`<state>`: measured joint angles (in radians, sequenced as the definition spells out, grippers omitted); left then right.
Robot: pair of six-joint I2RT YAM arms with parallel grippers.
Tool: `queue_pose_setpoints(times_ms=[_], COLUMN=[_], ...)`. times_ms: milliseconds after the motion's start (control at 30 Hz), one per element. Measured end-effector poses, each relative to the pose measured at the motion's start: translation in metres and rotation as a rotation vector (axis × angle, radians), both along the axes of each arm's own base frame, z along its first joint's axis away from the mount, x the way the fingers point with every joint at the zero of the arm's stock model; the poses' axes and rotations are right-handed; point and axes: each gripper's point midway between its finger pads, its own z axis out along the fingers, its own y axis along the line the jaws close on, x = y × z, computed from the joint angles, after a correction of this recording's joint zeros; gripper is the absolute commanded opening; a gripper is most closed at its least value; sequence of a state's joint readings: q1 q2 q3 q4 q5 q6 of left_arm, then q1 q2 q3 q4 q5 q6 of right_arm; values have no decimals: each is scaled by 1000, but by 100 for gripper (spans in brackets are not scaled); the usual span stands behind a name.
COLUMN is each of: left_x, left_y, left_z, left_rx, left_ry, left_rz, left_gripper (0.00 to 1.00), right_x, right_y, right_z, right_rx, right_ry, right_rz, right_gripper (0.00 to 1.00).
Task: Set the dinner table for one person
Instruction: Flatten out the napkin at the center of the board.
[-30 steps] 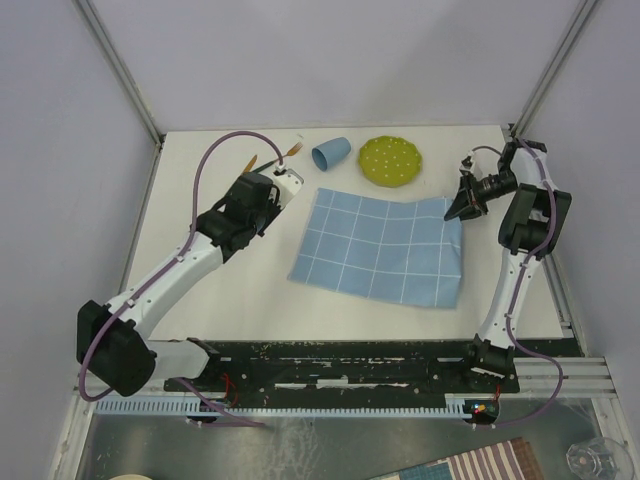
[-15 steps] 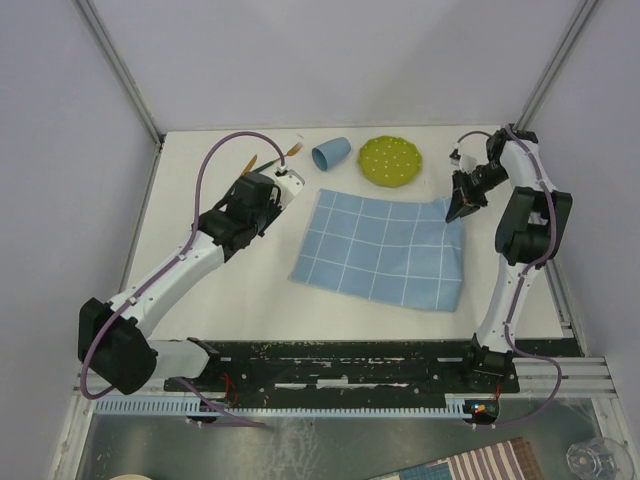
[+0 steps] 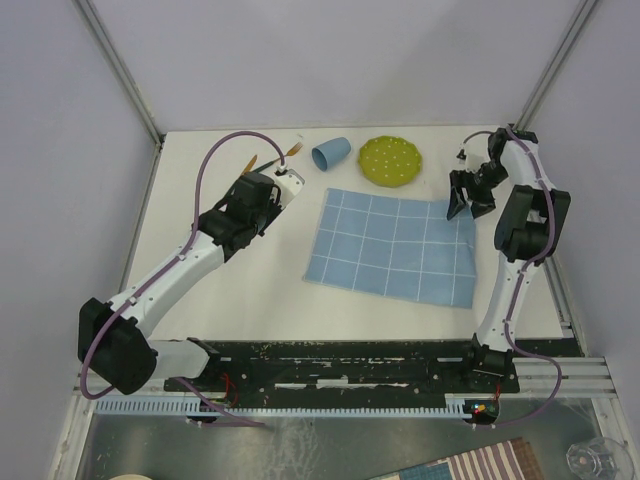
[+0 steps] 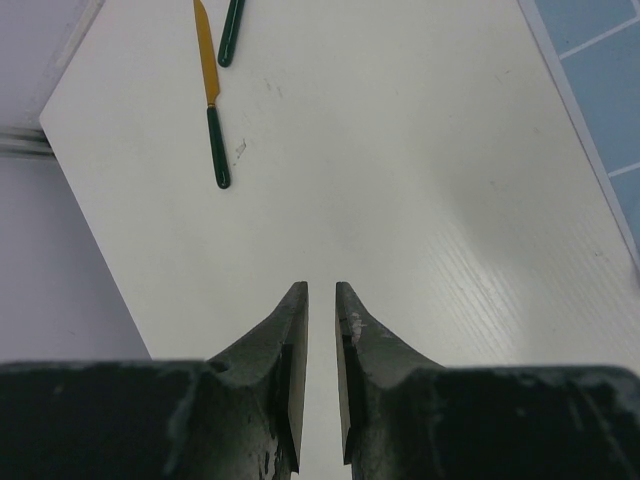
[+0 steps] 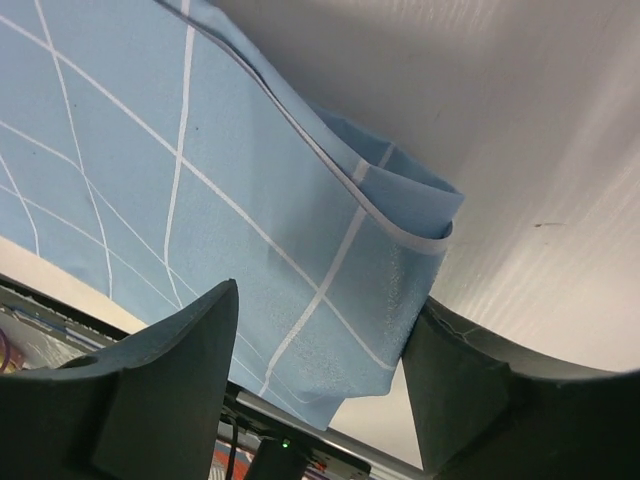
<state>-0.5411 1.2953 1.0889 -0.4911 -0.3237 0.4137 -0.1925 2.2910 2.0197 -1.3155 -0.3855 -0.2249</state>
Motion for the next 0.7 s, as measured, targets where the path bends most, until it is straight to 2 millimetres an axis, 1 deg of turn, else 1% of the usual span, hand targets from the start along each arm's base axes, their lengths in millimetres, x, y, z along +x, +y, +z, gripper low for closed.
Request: queue_pose_setpoints(times_ms=[100,233,333,433,500,567,600,700], left_x=[0,-1,-2,-3,-3,-4,-4,-4], left_y=[0,1,3,4,5,6,6,6], left_z=[0,2,3,4,4,4,5,6], left_rx=[0,-3,1,8,14,14,15,17], left_ry=[-1,-7,-12,-14,-16,-18,-20,-24], left_rz=[0,1,6,5,2,1,0,-2], left_gripper=[24,24,24,24,24,24,24,24], right_x=[3,5,-4,-20,-27,-28,-28,-25], right_y=[-2,-6,-5,-7,-9,-10,-10,-10], right_z=[-2,1,8,17,24,35,40,56], right_rx=[-29,-64,-63,-68,-81,-86,-85,-79], right_ry=[-3,-16,-11,-4,-11,-36,-44,-74], right_rz=[-19,-34,-37,-45,-50,-51,-51,-49], right_gripper=[77,78,78,79,74,63,60,59])
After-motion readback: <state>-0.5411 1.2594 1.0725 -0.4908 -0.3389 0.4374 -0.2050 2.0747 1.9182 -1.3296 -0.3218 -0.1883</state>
